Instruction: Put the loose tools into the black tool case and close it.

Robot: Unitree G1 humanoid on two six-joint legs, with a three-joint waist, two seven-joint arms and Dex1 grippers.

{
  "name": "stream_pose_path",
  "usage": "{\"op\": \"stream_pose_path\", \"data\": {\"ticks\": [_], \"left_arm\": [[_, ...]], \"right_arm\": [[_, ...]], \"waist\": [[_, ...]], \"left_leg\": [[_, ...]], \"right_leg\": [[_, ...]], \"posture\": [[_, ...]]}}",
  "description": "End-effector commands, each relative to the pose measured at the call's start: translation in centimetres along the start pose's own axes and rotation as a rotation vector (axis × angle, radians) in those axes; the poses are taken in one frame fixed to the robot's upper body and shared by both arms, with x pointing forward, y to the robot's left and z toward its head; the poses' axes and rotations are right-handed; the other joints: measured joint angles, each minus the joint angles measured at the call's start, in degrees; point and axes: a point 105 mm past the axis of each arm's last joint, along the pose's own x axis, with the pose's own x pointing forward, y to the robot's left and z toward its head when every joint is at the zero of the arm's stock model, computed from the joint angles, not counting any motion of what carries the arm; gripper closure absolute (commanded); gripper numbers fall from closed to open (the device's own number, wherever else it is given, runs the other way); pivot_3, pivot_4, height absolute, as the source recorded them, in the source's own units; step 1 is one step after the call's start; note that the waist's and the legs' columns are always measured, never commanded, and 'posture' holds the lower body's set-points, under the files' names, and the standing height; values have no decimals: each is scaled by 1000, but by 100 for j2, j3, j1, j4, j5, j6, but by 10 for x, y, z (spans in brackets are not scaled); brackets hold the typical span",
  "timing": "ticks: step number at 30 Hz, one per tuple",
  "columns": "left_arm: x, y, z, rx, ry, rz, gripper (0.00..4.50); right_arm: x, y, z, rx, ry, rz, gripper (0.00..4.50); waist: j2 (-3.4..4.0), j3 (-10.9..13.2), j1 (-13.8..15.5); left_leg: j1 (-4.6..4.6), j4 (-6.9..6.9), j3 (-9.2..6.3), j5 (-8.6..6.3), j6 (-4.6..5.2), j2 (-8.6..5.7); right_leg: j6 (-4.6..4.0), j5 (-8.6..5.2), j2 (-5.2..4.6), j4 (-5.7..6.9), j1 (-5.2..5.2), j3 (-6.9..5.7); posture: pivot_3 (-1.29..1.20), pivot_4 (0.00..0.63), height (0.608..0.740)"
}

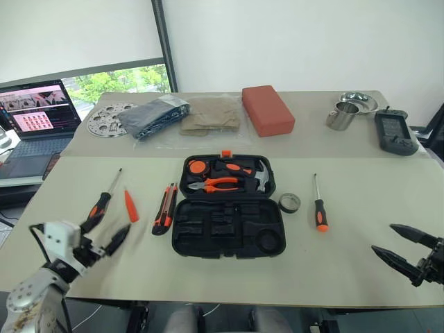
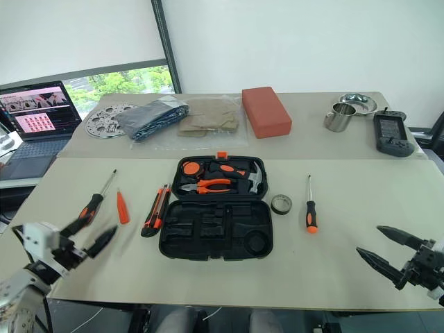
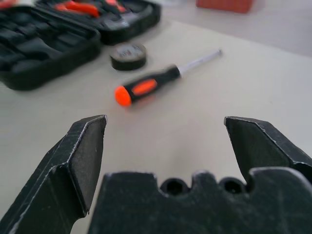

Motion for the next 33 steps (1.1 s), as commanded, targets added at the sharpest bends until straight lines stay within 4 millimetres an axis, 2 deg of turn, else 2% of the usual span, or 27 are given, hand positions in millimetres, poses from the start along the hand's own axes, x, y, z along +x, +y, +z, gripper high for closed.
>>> {"op": "stream_pose_path", "data": {"ticks": [1,5,7,11,17,22,27,30,33], "left_arm": [[8,26,22,36,-53,159,0],[30,40,20,46,20,238,0],[37,52,13,34,80,319,0],[42,61,-11,33,214,374,0],[54,57,-38,-26,339,344,0],[59,59,-54,-98,409,357,0],[50,63,-59,-106,443,366,1398],[46,65,-59,-103,446,371,2569],[43,66,-59,-104,442,374,3527]], "right_arm": [[24,15,40,-73,-90,131,26],[42,32,59,-100,-139,239,26],[47,39,64,-113,-155,276,26],[51,49,70,-127,-175,306,26],[50,48,69,-130,-178,308,26],[49,44,69,-137,-177,300,26],[50,40,71,-147,-183,294,0],[50,40,70,-146,-184,295,0],[51,40,70,-145,-185,297,0]], "waist": [[-1,0,13],[-6,0,24],[-9,-2,41],[-23,-6,35],[-44,-7,34],[-41,-16,59],[-30,-23,39],[-26,-26,20],[-26,-26,13]], "left_leg": [[1,4,-1,1,1,-1],[1,7,-5,18,-3,-9],[3,9,-9,28,-5,-12],[1,4,-14,29,-5,-12],[3,2,-14,30,-6,-10],[4,3,-13,31,-8,-12],[22,4,-12,33,-8,-12],[25,2,-8,33,-8,-11],[27,2,-6,33,-8,-11]], "right_leg": [[1,0,1,7,0,0],[5,3,6,21,-6,0],[10,7,7,24,-22,-2],[11,7,7,21,-29,-5],[9,8,6,24,-31,-5],[8,9,2,32,-27,-4],[7,9,3,43,-26,-2],[7,9,3,43,-25,2],[7,9,3,43,-25,5]], "posture": [[0,150,740],[0,150,740],[0,150,740],[0,150,740],[0,150,740],[0,150,740],[0,150,740],[0,150,740],[0,150,740]]}}
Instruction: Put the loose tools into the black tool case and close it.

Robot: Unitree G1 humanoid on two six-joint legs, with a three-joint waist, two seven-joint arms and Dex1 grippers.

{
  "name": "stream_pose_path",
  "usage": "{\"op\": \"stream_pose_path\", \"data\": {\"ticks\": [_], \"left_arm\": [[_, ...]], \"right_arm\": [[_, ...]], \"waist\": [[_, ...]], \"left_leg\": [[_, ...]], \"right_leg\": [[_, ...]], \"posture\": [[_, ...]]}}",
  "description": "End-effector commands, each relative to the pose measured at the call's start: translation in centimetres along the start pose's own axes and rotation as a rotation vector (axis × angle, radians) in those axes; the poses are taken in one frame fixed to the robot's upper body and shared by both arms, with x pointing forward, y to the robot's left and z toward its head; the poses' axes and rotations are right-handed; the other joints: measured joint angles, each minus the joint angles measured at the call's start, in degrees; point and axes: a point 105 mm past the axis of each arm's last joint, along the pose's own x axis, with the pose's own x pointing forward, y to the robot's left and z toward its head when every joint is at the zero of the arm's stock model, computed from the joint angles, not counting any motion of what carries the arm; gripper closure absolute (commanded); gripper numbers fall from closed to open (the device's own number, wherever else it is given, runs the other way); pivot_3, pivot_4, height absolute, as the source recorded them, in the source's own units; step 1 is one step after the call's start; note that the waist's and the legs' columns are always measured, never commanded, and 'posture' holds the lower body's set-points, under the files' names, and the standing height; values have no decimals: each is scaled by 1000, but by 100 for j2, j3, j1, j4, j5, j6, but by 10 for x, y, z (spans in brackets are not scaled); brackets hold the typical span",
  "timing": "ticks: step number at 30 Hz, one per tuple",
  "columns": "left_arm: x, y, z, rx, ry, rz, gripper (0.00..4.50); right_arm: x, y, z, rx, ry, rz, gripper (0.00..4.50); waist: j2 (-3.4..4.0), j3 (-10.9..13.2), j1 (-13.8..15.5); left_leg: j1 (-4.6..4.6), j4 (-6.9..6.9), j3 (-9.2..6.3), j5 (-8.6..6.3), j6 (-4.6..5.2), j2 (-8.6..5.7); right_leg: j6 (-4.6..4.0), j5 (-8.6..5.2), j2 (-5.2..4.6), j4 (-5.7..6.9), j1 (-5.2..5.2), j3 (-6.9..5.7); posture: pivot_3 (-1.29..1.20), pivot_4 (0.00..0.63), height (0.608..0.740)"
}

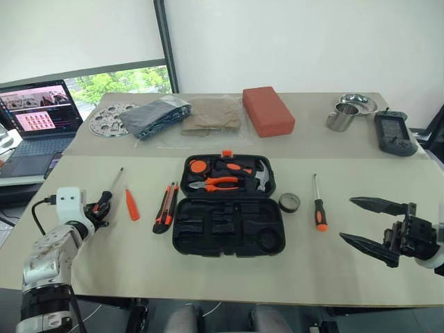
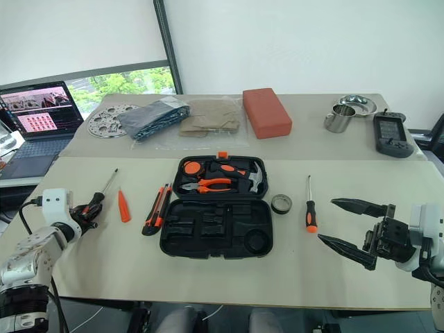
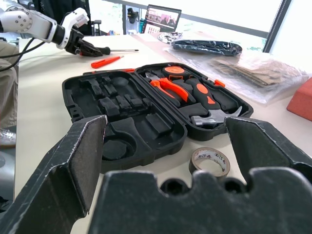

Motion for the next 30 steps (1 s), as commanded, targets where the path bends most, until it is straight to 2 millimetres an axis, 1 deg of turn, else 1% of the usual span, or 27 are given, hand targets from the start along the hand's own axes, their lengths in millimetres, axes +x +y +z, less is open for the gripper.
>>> {"op": "stream_pose_path", "data": {"ticks": [1,2,4,7,8,9,10,12,13,14,17,19,22,24,25,28,30], "left_arm": [[-6,10,-12,-14,34,26,3509],[-7,11,-9,-14,16,29,3514],[-10,14,7,-4,-60,30,3515],[-16,15,45,24,-221,12,3515],[-18,11,62,49,-288,-23,3515],[-20,7,72,67,-331,-49,3515],[-21,-1,83,96,-366,-96,3515],[-22,-31,104,170,-429,-260,3515],[-23,-51,113,228,-446,-361,3515],[-22,-79,118,324,-451,-493,3515],[-18,-131,119,545,-427,-748,3515],[-13,-152,118,661,-404,-856,3515],[-10,-177,114,797,-373,-1001,3515],[-12,-200,104,906,-339,-1133,3515],[-13,-209,99,952,-320,-1189,3515],[-13,-226,86,1044,-264,-1278,3515],[-11,-230,80,1089,-227,-1291,3515]], "right_arm": [[0,-2,7,-41,-14,5,0],[0,-2,7,-40,-15,6,0],[-1,-3,6,-39,-15,7,0],[-3,-2,7,-36,-19,3,0],[-4,-2,7,-33,-24,-5,0],[-5,-2,8,-31,-27,-11,0],[-6,-2,8,-29,-31,-20,0],[-10,-4,7,-19,-42,-50,0],[-11,-5,8,-14,-48,-69,0],[-14,-5,7,-9,-47,-90,0],[-21,-2,5,7,-29,-133,0],[-25,0,3,15,-16,-155,0],[-30,4,2,14,7,-178,0],[-35,6,3,5,21,-201,0],[-37,8,4,2,24,-208,0],[-37,14,7,-1,22,-216,0],[-37,17,8,1,22,-221,0]], "waist": [[0,0,-8],[0,0,-14],[-2,0,-25],[-18,10,-11],[-19,10,4],[-27,10,10],[-37,9,28],[-48,4,88],[-49,4,116],[-46,2,149],[-21,-13,212],[-17,-15,213],[-25,-10,113],[-28,-7,43],[-29,-5,25],[-30,-3,-1],[-33,0,-5]], "left_leg": [[1,0,1,0,0,0],[2,-1,2,0,0,1],[2,-3,4,0,0,1],[1,-6,3,0,0,3],[0,-6,1,0,0,3],[0,-7,0,0,0,5],[0,-7,0,0,0,5],[-10,-7,-5,1,-2,5],[-13,-5,-4,1,-3,3],[-17,-5,-4,1,-3,2],[-28,-4,2,1,-3,-5],[-32,-4,18,1,-2,-12],[-42,-7,25,1,-1,-13],[-58,-13,22,1,0,-10],[-58,-12,21,1,0,-9],[-55,-1,21,2,0,-9],[-59,3,20,2,0,-9]], "right_leg": [[0,0,0,0,0,1],[0,0,0,0,0,3],[0,0,0,-1,-1,5],[-1,0,1,-1,-3,3],[-1,1,1,-1,-5,1],[-4,2,1,-2,-5,-2],[-5,3,1,-3,-4,-2],[-7,4,-2,-12,-5,-15],[-7,4,-4,-13,-4,-15],[-5,5,-5,-17,-4,-17],[-3,6,-7,-25,-5,-20],[-3,6,-2,-32,-4,-21],[-6,3,19,-35,-7,-14],[-10,1,30,-35,-7,-8],[-9,0,33,-32,-7,-9],[-8,-1,38,-29,-7,-7],[-7,-1,39,-24,-7,-3]], "posture": [[0,150,740],[0,150,740],[0,150,740],[0,150,740],[0,150,740],[0,150,740],[0,150,740],[0,150,740],[0,150,740],[0,150,740],[0,150,740],[0,150,740],[0,150,740],[0,150,740],[0,150,740],[0,150,740],[0,150,740]]}}
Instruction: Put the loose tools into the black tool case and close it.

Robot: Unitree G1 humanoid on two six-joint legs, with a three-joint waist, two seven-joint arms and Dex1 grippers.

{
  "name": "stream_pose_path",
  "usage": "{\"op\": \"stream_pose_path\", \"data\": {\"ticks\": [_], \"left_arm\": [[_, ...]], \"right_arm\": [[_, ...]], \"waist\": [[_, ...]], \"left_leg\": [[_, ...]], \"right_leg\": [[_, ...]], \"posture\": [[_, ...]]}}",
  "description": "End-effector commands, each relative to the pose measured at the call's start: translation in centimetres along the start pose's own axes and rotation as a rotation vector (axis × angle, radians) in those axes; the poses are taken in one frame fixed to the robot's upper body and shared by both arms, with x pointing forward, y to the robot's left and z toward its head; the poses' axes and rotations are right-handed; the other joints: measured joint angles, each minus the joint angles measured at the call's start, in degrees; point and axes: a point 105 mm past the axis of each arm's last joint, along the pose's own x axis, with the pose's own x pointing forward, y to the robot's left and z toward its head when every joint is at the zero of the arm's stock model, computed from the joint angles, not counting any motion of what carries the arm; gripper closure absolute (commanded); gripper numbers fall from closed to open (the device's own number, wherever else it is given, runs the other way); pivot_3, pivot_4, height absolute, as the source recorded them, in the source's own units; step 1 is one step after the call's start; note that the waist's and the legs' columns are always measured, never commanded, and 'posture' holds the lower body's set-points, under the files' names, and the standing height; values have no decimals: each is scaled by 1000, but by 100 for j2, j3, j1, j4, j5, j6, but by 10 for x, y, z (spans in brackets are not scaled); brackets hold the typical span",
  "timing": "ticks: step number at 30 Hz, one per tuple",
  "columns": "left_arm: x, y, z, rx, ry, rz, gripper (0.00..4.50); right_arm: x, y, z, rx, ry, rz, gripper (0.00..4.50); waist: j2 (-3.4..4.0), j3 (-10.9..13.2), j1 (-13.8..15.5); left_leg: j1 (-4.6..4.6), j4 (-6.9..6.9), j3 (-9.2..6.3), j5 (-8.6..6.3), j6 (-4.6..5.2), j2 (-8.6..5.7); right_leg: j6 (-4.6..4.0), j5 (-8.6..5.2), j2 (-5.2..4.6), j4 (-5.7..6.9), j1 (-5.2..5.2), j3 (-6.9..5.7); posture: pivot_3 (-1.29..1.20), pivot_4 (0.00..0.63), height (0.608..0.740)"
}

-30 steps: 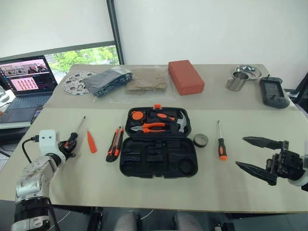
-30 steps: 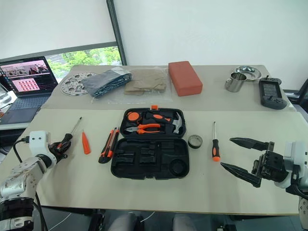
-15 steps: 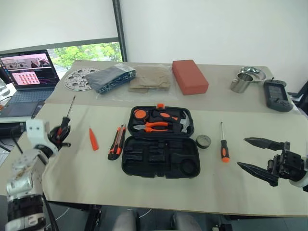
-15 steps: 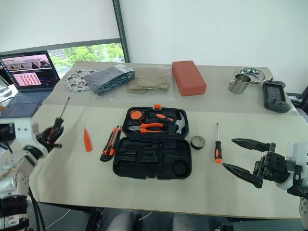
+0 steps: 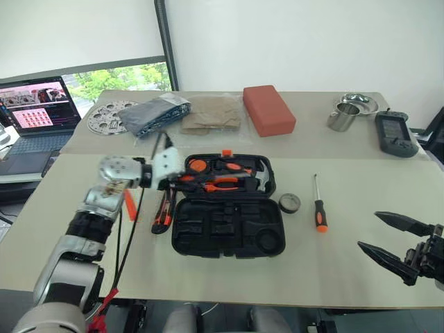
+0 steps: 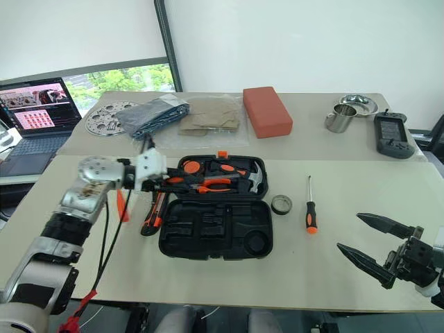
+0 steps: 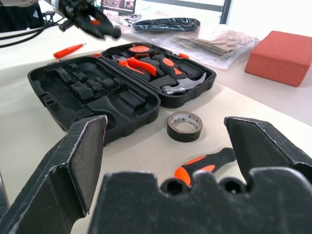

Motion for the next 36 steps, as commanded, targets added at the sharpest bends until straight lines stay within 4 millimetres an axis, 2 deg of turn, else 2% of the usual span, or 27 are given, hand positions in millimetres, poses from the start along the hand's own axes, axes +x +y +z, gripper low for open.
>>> {"op": "stream_pose_path", "data": {"ticks": [1,6,12,15,19,27,36], "left_arm": [[5,0,0,70,71,-59,3515],[14,-7,-4,39,103,-88,3515],[27,-30,-12,6,143,-137,3515],[29,-35,-14,-10,154,-134,3515],[30,-36,-20,-30,188,-106,3515],[25,-21,-32,-54,253,-9,3515],[19,-26,-40,-54,288,-47,3515]], "right_arm": [[-2,5,15,-43,-38,-12,0],[-5,8,13,-40,-27,-29,0],[-5,7,11,-40,-25,-32,0],[-3,6,12,-42,-27,-29,0],[1,6,14,-46,-28,-24,0],[10,6,20,-56,-33,-13,0],[14,4,25,-64,-36,-9,0]], "waist": [[-1,1,-2],[0,2,18],[5,-1,27],[4,-1,25],[9,-4,31],[11,-6,38],[13,-7,8]], "left_leg": [[0,1,-1,0,0,0],[9,17,-9,0,0,2],[4,21,-17,0,1,3],[2,21,-19,0,1,4],[2,22,-21,1,2,2],[4,31,-25,5,7,2],[3,41,-31,8,12,8]], "right_leg": [[0,0,1,1,0,1],[1,0,6,5,-2,3],[2,-1,6,5,-1,4],[2,-1,7,6,2,4],[2,-1,6,10,7,7],[2,0,6,20,11,7],[1,1,17,33,14,14]], "posture": [[0,150,740],[0,150,740],[0,150,740],[0,150,740],[0,150,740],[0,150,740],[0,150,740]]}}
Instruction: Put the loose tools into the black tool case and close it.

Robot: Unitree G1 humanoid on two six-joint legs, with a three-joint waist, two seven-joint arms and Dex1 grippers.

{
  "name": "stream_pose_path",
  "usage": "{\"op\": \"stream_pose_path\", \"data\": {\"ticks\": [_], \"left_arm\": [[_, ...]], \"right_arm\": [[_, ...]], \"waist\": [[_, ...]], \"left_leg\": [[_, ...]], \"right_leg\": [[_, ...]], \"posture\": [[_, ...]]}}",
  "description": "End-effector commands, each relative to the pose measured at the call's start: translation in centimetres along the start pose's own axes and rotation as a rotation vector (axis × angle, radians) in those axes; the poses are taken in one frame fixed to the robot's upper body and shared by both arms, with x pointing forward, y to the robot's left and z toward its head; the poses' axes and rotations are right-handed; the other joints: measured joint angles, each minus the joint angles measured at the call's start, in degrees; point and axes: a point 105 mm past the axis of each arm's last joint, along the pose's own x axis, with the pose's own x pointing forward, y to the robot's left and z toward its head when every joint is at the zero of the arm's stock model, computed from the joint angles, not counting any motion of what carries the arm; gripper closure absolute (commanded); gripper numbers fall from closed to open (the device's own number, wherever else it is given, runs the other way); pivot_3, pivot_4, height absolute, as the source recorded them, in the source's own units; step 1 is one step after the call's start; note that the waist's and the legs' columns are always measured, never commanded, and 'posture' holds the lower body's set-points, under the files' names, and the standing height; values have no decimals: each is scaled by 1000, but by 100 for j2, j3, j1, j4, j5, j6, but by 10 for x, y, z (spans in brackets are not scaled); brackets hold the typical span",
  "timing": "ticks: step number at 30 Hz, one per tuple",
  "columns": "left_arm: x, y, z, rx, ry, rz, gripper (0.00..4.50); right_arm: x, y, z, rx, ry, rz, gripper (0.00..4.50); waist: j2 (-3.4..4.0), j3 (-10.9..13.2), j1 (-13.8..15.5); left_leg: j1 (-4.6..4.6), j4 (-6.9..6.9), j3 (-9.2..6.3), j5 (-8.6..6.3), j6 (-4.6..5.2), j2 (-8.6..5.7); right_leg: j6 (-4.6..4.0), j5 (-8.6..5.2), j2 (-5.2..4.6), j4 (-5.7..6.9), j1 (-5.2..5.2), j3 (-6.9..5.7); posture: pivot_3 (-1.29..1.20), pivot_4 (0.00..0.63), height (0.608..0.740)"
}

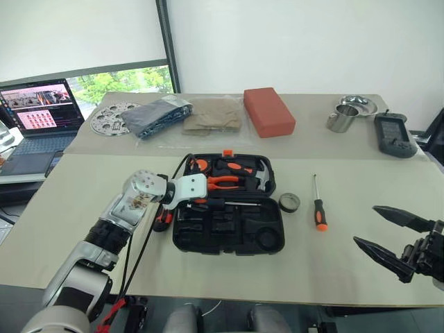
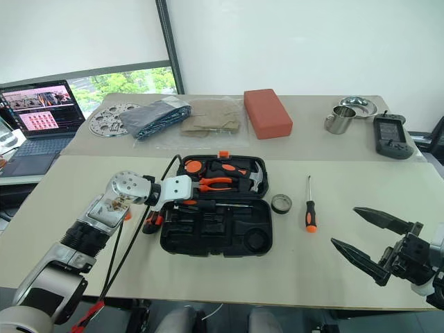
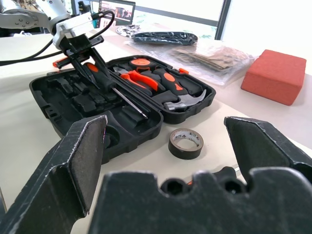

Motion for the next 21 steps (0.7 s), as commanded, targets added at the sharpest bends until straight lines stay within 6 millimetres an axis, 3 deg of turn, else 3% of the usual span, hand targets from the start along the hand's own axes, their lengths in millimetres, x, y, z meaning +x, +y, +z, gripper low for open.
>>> {"op": "stream_pose_path", "data": {"ticks": [1,3,4,5,10,16,21], "left_arm": [[-3,-2,-19,-22,91,-8,3515],[-4,2,-18,-19,89,7,3515],[-5,4,-18,-16,90,19,2515],[-6,7,-17,-8,90,34,2369],[-16,15,0,-31,21,46,557],[-43,30,38,-4,-81,66,557],[-39,38,68,-66,-241,87,557]], "right_arm": [[3,0,11,-37,-17,19,0],[3,-1,11,-37,-17,19,0],[3,-1,11,-37,-17,20,0],[3,-1,10,-37,-17,21,0],[4,-1,9,-37,-15,22,0],[3,-3,6,-36,-10,27,0],[3,-5,4,-37,-13,29,0]], "waist": [[1,-1,1],[3,-1,2],[3,-2,3],[4,-2,6],[4,-2,13],[4,0,10],[14,-6,55]], "left_leg": [[0,1,-1,0,0,1],[1,7,-1,0,0,4],[2,15,-1,0,0,8],[2,19,-1,0,0,9],[1,30,-9,2,4,10],[-13,32,-18,4,7,12],[-42,35,-44,4,7,0]], "right_leg": [[0,0,3,0,0,1],[-1,1,8,0,0,1],[-2,1,12,1,-1,0],[-3,2,15,0,-1,0],[-7,9,19,5,-4,0],[-8,12,29,-1,-20,-1],[-5,10,32,-13,-20,1]], "posture": [[0,150,740],[0,150,740],[0,150,740],[0,150,740],[0,150,740],[0,150,740],[0,150,740]]}}
